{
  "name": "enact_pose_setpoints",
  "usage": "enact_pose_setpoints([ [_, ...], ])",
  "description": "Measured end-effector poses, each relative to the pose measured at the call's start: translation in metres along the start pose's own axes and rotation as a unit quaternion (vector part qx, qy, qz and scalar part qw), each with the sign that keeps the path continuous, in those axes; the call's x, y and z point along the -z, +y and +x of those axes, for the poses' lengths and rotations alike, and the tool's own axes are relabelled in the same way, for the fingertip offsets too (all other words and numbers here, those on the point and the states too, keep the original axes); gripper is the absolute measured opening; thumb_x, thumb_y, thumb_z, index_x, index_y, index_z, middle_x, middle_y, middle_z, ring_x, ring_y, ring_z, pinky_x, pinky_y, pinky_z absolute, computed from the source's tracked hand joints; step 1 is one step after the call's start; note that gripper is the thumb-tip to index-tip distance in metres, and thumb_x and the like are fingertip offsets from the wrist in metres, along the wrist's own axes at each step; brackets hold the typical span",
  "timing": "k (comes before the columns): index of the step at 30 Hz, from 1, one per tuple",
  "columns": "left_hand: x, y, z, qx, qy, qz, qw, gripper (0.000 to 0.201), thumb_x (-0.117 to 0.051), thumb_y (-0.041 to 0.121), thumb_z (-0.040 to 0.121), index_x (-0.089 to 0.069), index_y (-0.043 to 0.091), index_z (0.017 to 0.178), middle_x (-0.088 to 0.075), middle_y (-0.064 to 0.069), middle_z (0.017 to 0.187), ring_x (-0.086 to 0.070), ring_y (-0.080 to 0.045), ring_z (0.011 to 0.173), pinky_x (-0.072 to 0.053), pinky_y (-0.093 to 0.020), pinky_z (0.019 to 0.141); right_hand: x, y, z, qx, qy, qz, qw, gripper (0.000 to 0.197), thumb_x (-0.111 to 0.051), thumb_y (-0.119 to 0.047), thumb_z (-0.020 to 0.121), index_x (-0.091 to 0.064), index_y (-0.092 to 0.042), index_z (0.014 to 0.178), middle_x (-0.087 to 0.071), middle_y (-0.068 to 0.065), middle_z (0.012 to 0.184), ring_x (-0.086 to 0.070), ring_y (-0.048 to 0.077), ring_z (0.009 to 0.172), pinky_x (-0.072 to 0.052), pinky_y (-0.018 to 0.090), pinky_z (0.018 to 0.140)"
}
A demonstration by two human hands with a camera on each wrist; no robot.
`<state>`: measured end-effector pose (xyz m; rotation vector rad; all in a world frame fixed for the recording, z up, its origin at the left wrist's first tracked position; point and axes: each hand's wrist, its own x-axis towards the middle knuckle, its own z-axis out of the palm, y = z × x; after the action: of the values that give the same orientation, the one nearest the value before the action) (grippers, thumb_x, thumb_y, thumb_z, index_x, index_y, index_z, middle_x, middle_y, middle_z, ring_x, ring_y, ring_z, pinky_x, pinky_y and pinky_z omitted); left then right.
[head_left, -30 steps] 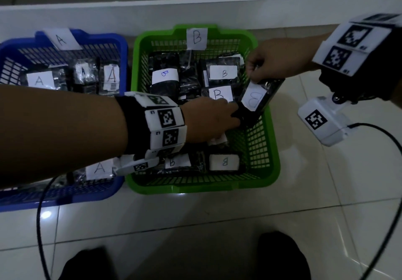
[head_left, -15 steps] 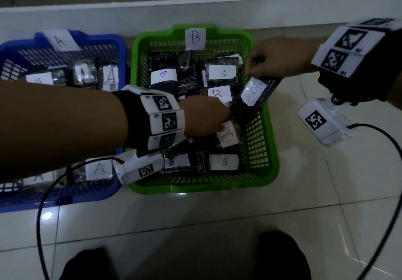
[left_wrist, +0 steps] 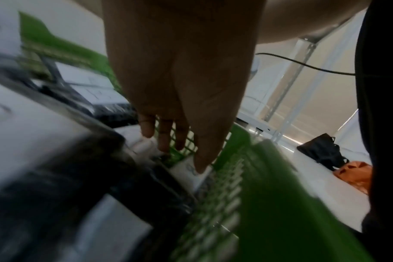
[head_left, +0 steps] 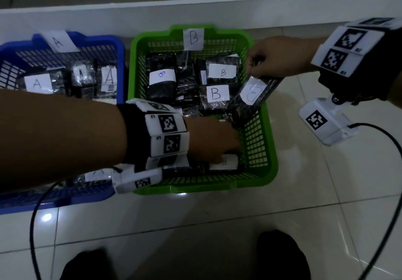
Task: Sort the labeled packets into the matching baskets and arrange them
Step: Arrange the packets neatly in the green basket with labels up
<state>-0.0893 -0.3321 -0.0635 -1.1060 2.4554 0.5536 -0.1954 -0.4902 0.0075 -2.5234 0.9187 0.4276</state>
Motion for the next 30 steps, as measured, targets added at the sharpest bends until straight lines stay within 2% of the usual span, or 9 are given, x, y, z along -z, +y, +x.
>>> enact_pose_setpoints([
  [3, -0.015, 0.011, 0.007, -0.008, -0.02, 0.0, 1.0, 0.053, -0.036, 0.031, 0.099, -0.018, 0.026, 0.149, -0.026, -0.001, 0.153, -0.024, -0.024, 0.138, -0.031, -0.04, 0.105, 0.001, -0.001, 0.0, 0.001, -0.01, 0.007, 1.0, 0.017, -0.053, -0.019, 0.09, -0.066, -0.008, 0.095, -0.067, 0.01, 0.096, -0.054, 0.019, 0.077, -0.038, 0.022, 0.059],
  [6, -0.021, 0.013, 0.01, -0.022, -0.009, 0.018, 1.0, 0.045, -0.03, 0.034, 0.101, -0.027, 0.027, 0.145, -0.035, -0.003, 0.146, -0.031, -0.025, 0.134, -0.035, -0.041, 0.101, 0.001, -0.002, -0.001, -0.003, -0.011, 0.013, 1.0, 0.018, -0.053, -0.017, 0.089, -0.066, -0.005, 0.093, -0.066, 0.01, 0.09, -0.051, 0.015, 0.068, -0.037, 0.023, 0.055],
  [10, -0.007, 0.009, 0.011, -0.01, 0.003, -0.041, 0.999, 0.049, -0.05, 0.022, 0.093, -0.034, 0.021, 0.14, -0.039, -0.008, 0.136, -0.039, -0.025, 0.125, -0.04, -0.036, 0.095, 0.002, 0.0, -0.001, -0.016, 0.022, 0.042, 0.999, 0.019, -0.053, -0.016, 0.088, -0.066, -0.003, 0.092, -0.066, 0.011, 0.089, -0.051, 0.017, 0.068, -0.037, 0.023, 0.057],
  [14, 0.001, 0.001, 0.008, 0.006, 0.061, -0.058, 0.996, 0.049, -0.053, 0.019, 0.091, -0.037, 0.016, 0.138, -0.032, -0.007, 0.14, -0.035, -0.021, 0.127, -0.03, -0.019, 0.093, 0.001, 0.006, -0.001, -0.032, 0.054, 0.067, 0.996, 0.02, -0.054, -0.016, 0.087, -0.066, -0.002, 0.091, -0.067, 0.015, 0.093, -0.052, 0.02, 0.072, -0.038, 0.023, 0.059],
  [17, 0.007, -0.004, 0.007, -0.009, 0.058, -0.063, 0.996, 0.043, -0.05, 0.021, 0.092, -0.042, 0.013, 0.133, -0.041, -0.004, 0.139, -0.036, -0.019, 0.127, -0.025, -0.024, 0.103, 0.001, 0.009, -0.002, -0.042, 0.054, 0.078, 0.995, 0.019, -0.054, -0.016, 0.086, -0.065, -0.002, 0.091, -0.066, 0.016, 0.092, -0.052, 0.02, 0.073, -0.039, 0.024, 0.059],
  [20, 0.018, -0.005, 0.002, 0.013, 0.087, -0.14, 0.986, 0.041, -0.056, 0.026, 0.091, -0.041, 0.016, 0.127, -0.048, -0.004, 0.127, -0.046, -0.018, 0.114, -0.032, -0.023, 0.093, 0.001, 0.01, -0.002, -0.047, 0.053, 0.075, 0.995, 0.018, -0.054, -0.016, 0.086, -0.066, -0.003, 0.092, -0.064, 0.011, 0.088, -0.051, 0.019, 0.071, -0.038, 0.025, 0.058],
  [23, 0.025, -0.005, -0.004, 0.06, 0.111, -0.224, 0.966, 0.051, -0.053, 0.03, 0.094, -0.031, 0.024, 0.138, -0.046, -0.002, 0.121, -0.046, -0.013, 0.102, -0.038, -0.024, 0.087, 0.001, 0.012, -0.002, -0.051, 0.051, 0.07, 0.995, 0.017, -0.055, -0.017, 0.086, -0.066, -0.004, 0.091, -0.061, 0.007, 0.083, -0.049, 0.016, 0.067, -0.037, 0.024, 0.058],
  [26, 0.016, -0.005, -0.009, 0.093, 0.055, -0.154, 0.982, 0.04, -0.05, 0.035, 0.094, -0.043, 0.02, 0.131, -0.053, -0.004, 0.123, -0.051, -0.018, 0.109, -0.035, -0.023, 0.082, 0.001, 0.013, -0.002, -0.054, 0.048, 0.07, 0.995, 0.017, -0.056, -0.018, 0.086, -0.067, -0.006, 0.091, -0.063, 0.007, 0.086, -0.05, 0.016, 0.069, -0.038, 0.027, 0.061],
  [30, -0.001, 0.0, -0.01, 0.114, 0.013, -0.03, 0.993, 0.05, -0.047, 0.044, 0.093, -0.041, 0.013, 0.131, -0.058, -0.01, 0.117, -0.056, -0.025, 0.104, -0.043, -0.031, 0.079, 0.0, 0.013, -0.001, -0.055, 0.035, 0.07, 0.995, 0.019, -0.056, -0.019, 0.087, -0.068, -0.008, 0.096, -0.066, 0.008, 0.093, -0.055, 0.019, 0.078, -0.041, 0.028, 0.067],
])
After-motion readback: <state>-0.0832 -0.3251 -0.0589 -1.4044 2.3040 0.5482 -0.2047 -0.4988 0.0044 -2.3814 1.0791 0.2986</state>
